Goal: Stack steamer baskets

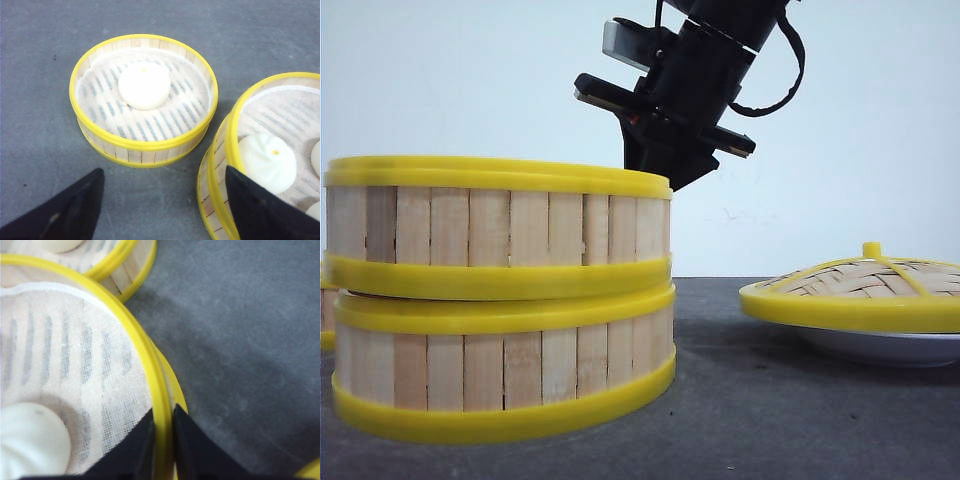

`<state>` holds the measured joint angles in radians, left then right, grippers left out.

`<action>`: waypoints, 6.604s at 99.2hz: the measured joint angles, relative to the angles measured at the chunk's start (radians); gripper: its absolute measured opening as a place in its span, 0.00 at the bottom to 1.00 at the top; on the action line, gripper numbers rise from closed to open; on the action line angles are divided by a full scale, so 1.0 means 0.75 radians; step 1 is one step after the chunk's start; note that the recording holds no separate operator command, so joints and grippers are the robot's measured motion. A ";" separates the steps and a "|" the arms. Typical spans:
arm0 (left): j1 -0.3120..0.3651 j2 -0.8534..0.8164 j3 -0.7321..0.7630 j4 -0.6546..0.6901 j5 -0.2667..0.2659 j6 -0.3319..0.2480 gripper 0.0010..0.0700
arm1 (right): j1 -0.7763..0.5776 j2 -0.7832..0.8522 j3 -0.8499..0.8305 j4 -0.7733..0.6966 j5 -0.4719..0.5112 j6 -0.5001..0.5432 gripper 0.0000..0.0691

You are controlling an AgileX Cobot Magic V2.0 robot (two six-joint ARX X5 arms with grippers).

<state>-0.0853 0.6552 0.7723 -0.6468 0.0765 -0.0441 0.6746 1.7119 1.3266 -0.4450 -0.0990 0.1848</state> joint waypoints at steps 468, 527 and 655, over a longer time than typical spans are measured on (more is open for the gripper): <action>-0.237 0.803 0.795 -0.430 0.243 0.172 0.02 | -0.010 -1.010 0.003 -0.999 0.617 0.103 0.67; -0.237 1.016 0.774 -0.343 0.209 0.140 0.02 | -0.010 -1.010 0.003 -0.999 0.617 0.104 0.67; -0.209 0.688 0.774 -0.356 0.101 0.077 0.33 | -0.422 -0.795 0.003 -0.887 0.266 -0.084 0.67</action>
<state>-0.2420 1.1713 1.3525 -0.9138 0.1524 0.0135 0.3580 1.1156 1.3289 -1.1099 0.1001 0.1215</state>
